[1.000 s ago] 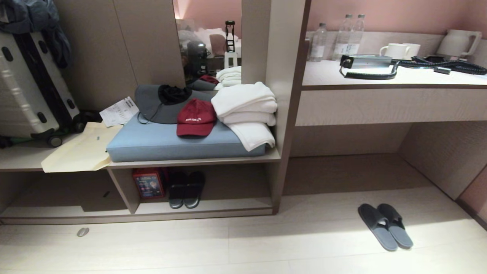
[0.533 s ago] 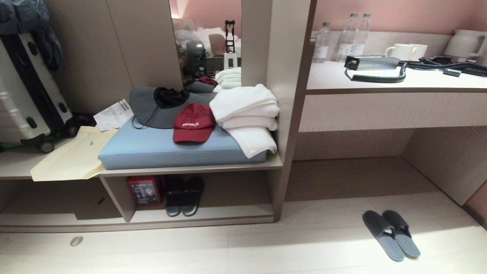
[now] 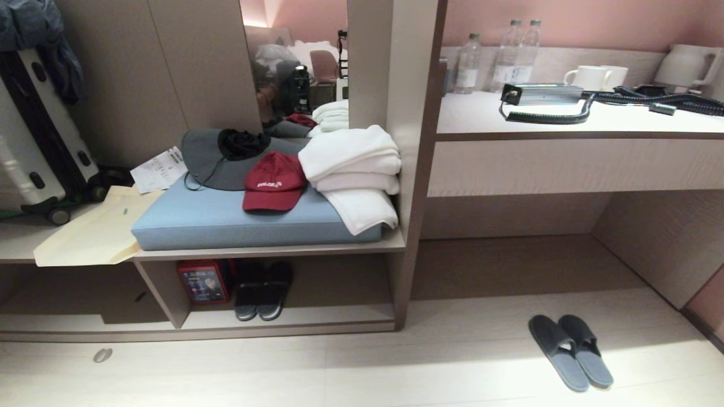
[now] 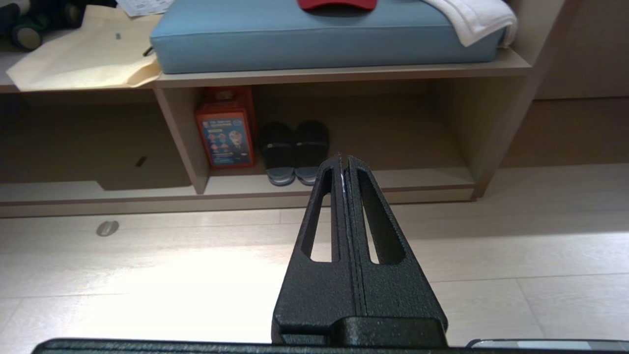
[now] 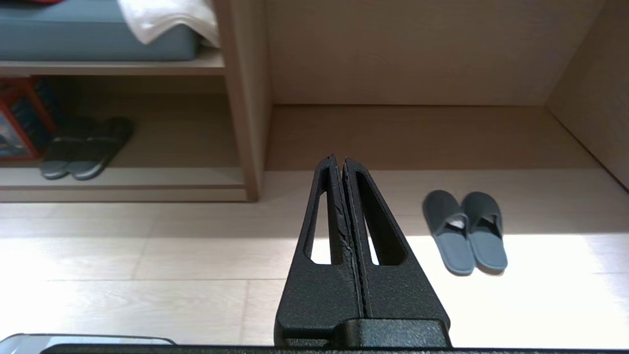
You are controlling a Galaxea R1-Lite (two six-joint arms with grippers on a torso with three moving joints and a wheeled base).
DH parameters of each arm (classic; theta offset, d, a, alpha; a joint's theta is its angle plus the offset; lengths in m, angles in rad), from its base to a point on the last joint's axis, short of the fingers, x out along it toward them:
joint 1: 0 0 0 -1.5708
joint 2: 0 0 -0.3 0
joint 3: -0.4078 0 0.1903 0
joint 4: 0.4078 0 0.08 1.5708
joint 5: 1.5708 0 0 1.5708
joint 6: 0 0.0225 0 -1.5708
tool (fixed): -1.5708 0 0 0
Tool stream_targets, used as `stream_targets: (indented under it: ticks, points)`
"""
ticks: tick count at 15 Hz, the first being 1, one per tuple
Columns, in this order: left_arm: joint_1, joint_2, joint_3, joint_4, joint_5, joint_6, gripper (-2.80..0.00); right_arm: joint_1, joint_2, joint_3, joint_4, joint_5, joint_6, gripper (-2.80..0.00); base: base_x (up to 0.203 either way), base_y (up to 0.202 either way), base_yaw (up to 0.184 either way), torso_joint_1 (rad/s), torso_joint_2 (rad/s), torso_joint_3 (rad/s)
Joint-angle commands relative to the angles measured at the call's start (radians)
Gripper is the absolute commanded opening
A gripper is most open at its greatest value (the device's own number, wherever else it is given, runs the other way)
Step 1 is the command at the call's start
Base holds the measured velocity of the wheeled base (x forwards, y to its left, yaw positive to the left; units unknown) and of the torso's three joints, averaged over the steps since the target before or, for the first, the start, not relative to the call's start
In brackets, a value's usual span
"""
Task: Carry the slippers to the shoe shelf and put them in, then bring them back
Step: Pick up the slippers on the floor
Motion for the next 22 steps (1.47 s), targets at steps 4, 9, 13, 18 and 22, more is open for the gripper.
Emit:
stream_targets:
  ticks: [4,9,13,18,22]
  points:
    - [0.002,0.001,0.002,0.0,-0.001,0.0,-2.8,0.0,0.0,0.0,0.0,0.0,0.0,-2.8,0.0,-0.196,0.003,0.001,0.01,0.003]
    - [0.0,0.001,0.0,0.0,0.001,0.0,-2.8,0.0,0.0,0.0,0.0,0.0,0.0,-2.8,0.0,-0.196,0.003,0.003,0.0,0.002]
    - [0.0,0.001,0.0,0.0,-0.001,0.0,-2.8,0.0,0.0,0.0,0.0,0.0,0.0,-2.8,0.0,-0.198,0.001,0.001,0.0,0.002]
    - [0.0,0.001,0.0,0.0,-0.001,0.0,-2.8,0.0,0.0,0.0,0.0,0.0,0.0,-2.8,0.0,-0.198,0.003,0.003,0.0,0.0]
    - [0.002,0.001,0.0,0.0,-0.001,0.0,-2.8,0.0,0.0,0.0,0.0,0.0,0.0,-2.8,0.0,-0.197,0.003,0.003,0.0,0.002]
